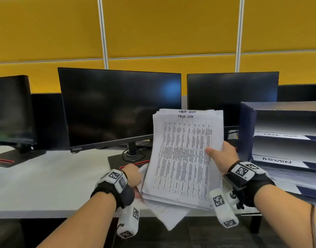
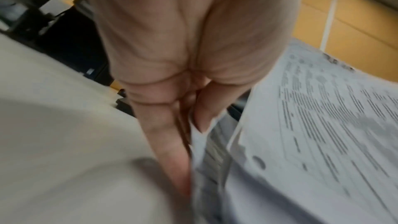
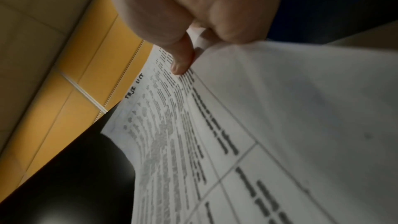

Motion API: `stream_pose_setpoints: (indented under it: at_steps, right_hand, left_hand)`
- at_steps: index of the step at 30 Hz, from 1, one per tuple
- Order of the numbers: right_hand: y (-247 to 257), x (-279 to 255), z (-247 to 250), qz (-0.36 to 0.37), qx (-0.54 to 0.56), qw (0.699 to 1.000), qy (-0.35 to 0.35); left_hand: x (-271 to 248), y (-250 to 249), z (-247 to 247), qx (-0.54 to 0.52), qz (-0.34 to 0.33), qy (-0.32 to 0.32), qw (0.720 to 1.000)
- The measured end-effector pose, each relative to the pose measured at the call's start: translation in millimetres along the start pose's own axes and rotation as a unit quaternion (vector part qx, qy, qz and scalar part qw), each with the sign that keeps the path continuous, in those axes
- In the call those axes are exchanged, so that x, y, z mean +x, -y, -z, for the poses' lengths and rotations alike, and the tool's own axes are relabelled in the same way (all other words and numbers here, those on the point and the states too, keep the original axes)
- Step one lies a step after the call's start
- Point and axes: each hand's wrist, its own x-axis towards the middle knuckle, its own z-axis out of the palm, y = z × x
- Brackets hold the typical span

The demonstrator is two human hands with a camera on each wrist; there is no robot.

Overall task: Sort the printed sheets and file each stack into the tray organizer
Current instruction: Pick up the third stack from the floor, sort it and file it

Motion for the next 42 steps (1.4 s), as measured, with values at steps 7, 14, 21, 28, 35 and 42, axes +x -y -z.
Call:
stream_pose_setpoints:
  at_steps: [7, 14, 21, 28, 35, 42]
  right_hand:
    - [6, -14, 0, -0.03, 0.093, 0.995, 0.032]
    - [-5, 15, -20, -0.046, 0.194, 0.98, 0.007]
    - [-18, 36, -17, -0.022, 0.157, 0.987, -0.005]
    - [25, -6, -3, 0.088, 0.077, 0.993, 0.023]
    - [35, -18, -7, 0.099, 0.076, 0.991, 0.05]
    - [42, -29, -29, 0.126, 0.047, 0.991, -0.001]
  left_hand:
    - [-10, 6, 26, -0.521, -0.071, -0.066, 0.848]
    - [-21, 9, 41, -0.608, -0.142, -0.045, 0.78]
    - [-29, 14, 38, -0.558, -0.17, -0.042, 0.811]
    - [-27, 19, 49, -0.404, -0.175, -0.046, 0.897]
    - [-39, -9, 59, -0.424, -0.262, -0.126, 0.857]
    - [-48, -47, 48, -0.517, -0.24, -0.229, 0.79]
